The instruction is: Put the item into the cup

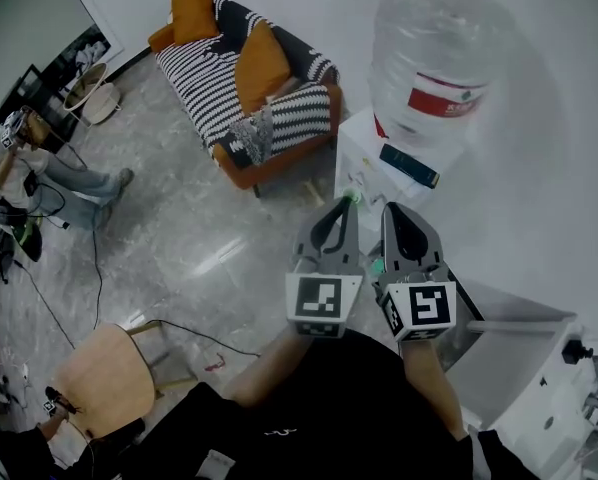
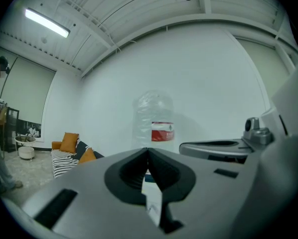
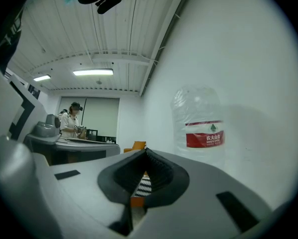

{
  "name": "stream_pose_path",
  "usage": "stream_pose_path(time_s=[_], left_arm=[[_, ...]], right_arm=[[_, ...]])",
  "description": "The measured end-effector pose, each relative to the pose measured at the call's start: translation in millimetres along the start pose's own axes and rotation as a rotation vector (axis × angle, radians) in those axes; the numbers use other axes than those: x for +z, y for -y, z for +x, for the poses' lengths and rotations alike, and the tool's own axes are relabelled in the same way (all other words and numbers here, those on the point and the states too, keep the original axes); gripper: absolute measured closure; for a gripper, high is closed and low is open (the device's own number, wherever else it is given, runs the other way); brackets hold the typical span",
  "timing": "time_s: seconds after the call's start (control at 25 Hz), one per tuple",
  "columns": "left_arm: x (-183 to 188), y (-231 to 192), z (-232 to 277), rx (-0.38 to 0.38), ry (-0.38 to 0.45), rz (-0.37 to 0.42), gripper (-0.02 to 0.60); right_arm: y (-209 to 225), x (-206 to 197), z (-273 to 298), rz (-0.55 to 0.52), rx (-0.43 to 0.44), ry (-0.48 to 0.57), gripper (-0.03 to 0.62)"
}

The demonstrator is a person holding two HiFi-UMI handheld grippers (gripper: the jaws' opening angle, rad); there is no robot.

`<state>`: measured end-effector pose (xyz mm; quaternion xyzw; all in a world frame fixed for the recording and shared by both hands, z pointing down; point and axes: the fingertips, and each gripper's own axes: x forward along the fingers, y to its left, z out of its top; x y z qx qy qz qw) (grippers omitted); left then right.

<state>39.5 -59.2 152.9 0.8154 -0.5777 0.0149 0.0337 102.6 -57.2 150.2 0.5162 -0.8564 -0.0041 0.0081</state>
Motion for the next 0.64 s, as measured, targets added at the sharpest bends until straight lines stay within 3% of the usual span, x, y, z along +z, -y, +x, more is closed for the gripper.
stream_pose_path(time_s=[0.64], left_arm=[[-14,-2,5,-0.005,-0.032,-0.016,0.569]], right_arm=[[5,-9,4,0.0,0.014,-0.029,0.585]])
